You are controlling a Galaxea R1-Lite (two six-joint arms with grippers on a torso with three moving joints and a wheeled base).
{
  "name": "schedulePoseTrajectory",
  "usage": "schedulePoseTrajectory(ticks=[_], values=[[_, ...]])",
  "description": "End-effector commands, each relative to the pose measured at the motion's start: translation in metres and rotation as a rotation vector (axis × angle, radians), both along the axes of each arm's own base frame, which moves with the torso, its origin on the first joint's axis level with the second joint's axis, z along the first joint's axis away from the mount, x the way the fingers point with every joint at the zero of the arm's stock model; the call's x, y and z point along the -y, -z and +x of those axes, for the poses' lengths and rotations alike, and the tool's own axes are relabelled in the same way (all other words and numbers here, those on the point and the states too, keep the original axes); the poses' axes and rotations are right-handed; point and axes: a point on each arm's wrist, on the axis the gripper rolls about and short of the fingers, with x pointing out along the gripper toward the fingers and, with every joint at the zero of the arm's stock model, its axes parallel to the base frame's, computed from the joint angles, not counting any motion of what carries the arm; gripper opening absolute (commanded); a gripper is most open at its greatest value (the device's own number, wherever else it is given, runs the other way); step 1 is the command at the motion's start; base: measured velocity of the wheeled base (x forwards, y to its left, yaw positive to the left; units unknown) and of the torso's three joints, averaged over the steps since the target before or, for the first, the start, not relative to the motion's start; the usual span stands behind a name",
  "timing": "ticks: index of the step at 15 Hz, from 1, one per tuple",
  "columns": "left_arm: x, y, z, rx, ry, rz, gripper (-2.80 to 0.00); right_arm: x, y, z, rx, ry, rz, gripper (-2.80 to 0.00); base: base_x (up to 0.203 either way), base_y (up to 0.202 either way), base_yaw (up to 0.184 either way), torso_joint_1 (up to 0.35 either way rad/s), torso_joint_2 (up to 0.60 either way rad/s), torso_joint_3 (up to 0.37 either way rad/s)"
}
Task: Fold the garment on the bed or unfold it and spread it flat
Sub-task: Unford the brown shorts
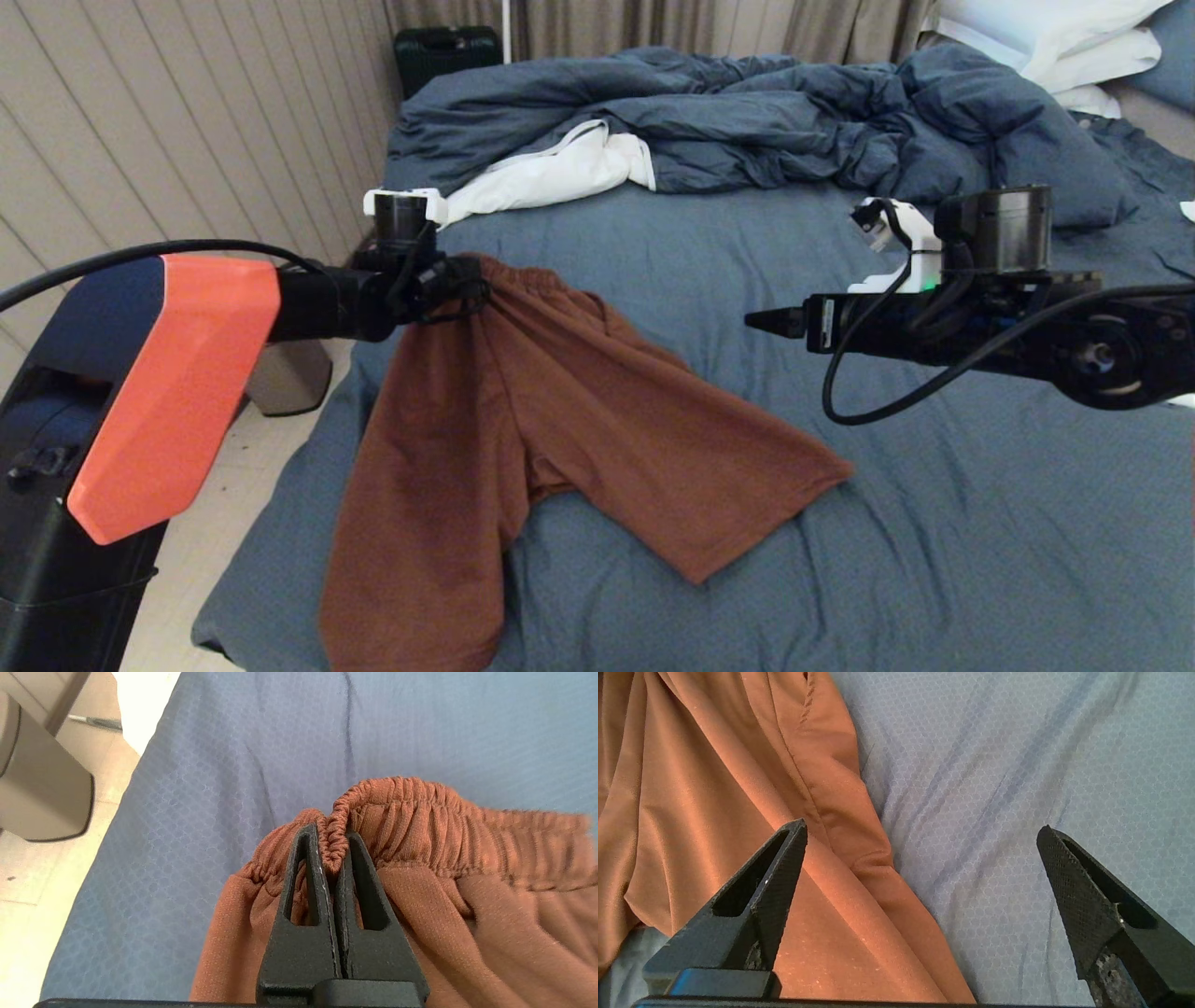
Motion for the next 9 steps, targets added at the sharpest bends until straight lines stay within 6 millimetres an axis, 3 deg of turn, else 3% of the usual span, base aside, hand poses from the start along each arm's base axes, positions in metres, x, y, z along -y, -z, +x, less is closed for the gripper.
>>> schedulePoseTrajectory(ticks=[1,4,5,9], values=[[0.001,0.014,0.005,-0.018,-0.004,0.014,-2.80,0.001,-0.001,-0.001,0.003,0.000,0.002,0.00,0.000,0.000,0.000,0.000,0.00,0.000],[0.001,0.012,0.004,-0.019,-0.027,0.021,-2.80,0.001,-0.002,-0.001,0.006,0.000,0.002,0.00,0.000,0.000,0.000,0.000,0.00,0.000],[0.002,0.012,0.004,-0.014,-0.062,0.031,0.00,0.001,-0.002,-0.002,0.006,0.000,0.002,0.00,0.000,0.000,0.000,0.000,0.00,0.000],[0.001,-0.009,-0.006,0.010,-0.060,0.014,0.00,0.001,-0.002,-0.002,0.008,0.000,0.001,0.00,0.000,0.000,0.000,0.000,0.00,0.000]])
